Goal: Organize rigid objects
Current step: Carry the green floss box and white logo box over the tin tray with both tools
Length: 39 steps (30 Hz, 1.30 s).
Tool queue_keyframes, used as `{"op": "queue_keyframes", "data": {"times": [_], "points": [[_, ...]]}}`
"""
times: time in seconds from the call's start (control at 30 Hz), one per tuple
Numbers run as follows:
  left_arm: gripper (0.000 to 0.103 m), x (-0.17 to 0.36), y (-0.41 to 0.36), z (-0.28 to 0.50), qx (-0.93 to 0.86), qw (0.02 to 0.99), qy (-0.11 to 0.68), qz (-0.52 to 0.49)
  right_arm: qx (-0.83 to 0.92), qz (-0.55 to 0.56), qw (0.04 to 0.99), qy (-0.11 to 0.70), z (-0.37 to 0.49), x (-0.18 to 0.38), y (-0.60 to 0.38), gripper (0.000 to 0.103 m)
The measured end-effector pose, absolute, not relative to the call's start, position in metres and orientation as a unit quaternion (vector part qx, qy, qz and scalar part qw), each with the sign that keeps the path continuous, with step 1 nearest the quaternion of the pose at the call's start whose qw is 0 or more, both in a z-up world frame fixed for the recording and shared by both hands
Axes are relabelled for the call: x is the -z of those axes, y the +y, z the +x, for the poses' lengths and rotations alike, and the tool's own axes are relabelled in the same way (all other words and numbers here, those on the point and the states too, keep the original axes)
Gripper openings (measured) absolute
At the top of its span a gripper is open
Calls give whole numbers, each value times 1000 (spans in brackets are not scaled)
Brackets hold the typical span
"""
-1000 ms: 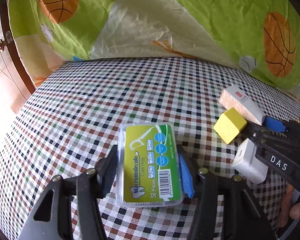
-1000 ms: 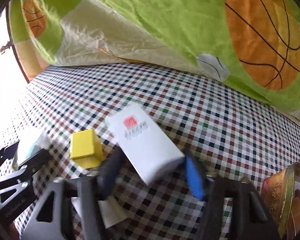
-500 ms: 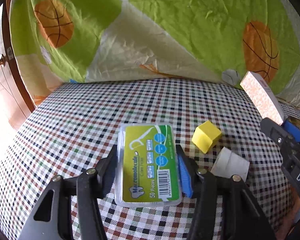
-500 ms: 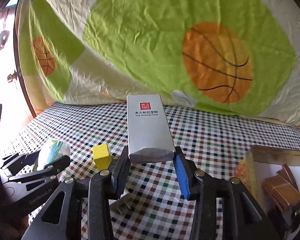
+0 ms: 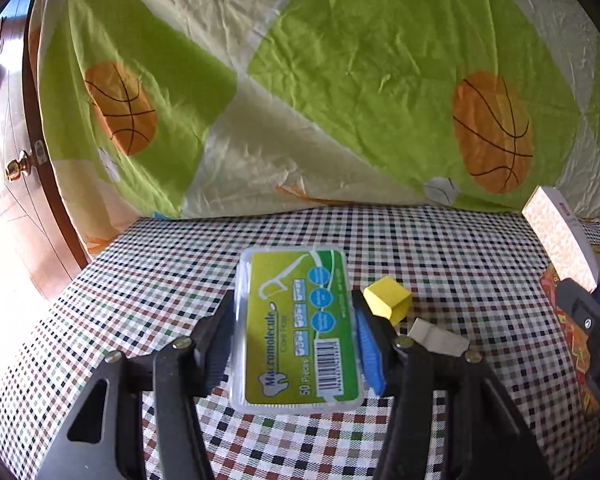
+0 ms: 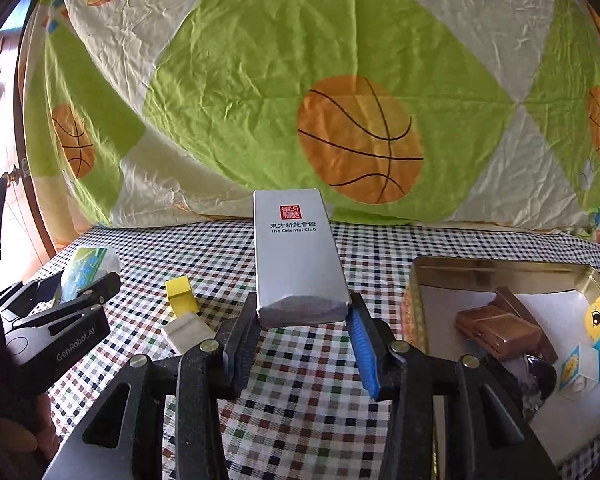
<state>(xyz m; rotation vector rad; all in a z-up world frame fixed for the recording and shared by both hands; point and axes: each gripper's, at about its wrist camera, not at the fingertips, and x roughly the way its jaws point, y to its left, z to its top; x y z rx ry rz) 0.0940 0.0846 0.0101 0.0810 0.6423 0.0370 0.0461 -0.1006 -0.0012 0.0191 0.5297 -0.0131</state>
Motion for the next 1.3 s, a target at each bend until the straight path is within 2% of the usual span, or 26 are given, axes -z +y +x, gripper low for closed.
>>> {"op": "queue_keyframes", "data": {"times": [0.2, 0.6, 1.3], "points": [[54, -18, 82, 82, -32, 956, 288, 50, 17, 10, 968, 250, 40, -1, -104, 45], [54, -15, 84, 81, -30, 953, 300, 12, 16, -8, 971, 236, 27, -5, -104, 45], [54, -26, 37, 51, 3, 955, 297, 20, 17, -27, 979, 203, -9, -14, -126, 46]]}}
